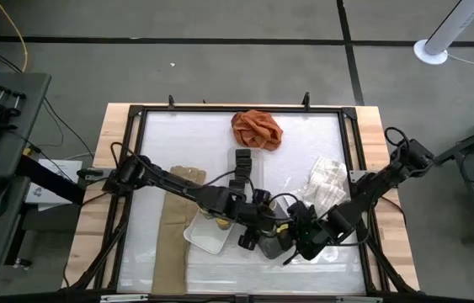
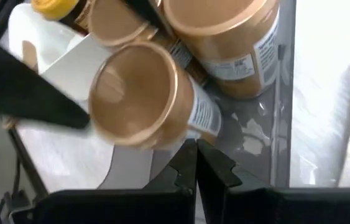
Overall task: Sort spices by type
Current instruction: Return to Home Position
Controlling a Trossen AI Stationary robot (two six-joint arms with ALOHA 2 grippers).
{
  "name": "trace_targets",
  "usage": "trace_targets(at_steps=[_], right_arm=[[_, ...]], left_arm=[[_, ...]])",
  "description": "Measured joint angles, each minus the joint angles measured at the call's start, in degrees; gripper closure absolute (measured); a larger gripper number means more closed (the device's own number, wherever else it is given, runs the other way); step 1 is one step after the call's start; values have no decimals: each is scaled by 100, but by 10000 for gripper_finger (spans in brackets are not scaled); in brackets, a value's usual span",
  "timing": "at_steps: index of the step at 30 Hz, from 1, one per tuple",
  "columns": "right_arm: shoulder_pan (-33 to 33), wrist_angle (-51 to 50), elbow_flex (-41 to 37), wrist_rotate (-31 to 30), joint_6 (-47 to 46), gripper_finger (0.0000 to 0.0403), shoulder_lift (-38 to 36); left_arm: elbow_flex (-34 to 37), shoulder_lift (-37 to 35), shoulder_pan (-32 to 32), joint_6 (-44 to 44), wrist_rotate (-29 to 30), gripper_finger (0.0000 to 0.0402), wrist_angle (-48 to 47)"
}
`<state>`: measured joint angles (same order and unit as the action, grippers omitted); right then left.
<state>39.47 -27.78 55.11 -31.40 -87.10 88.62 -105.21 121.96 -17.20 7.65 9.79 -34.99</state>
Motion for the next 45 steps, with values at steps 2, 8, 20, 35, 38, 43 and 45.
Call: trace_targets(at_steps=[2,8,20,35,38,43,45], right_arm=[[77,-101,0,-2,15,403,-89],[306,-628,0,-332,15,403,-620],[283,-1294,0,-803,477,403,-1702],[-19,-1296,0,-1054,207,403,-1965],[-114,-1247,0,-1051,207,403,-1965],[-219,-1059,0,-1049,207,403,-1974],[-226,-1077,0,-1022,205,403,-1974]], left_arm=[[0,-194,13,-1,122,89,-140],[-4,-954,86,-397,440,88,-838],[3287,-4510,229,-2255,1954,87,778],[9562,-8561,1556,-4180,1450,254,6346],[10079,-8991,1409,-4278,1303,333,6651],[10457,-9514,1137,-4294,1278,387,6484],[10456,-9657,1076,-4164,1279,385,6262]])
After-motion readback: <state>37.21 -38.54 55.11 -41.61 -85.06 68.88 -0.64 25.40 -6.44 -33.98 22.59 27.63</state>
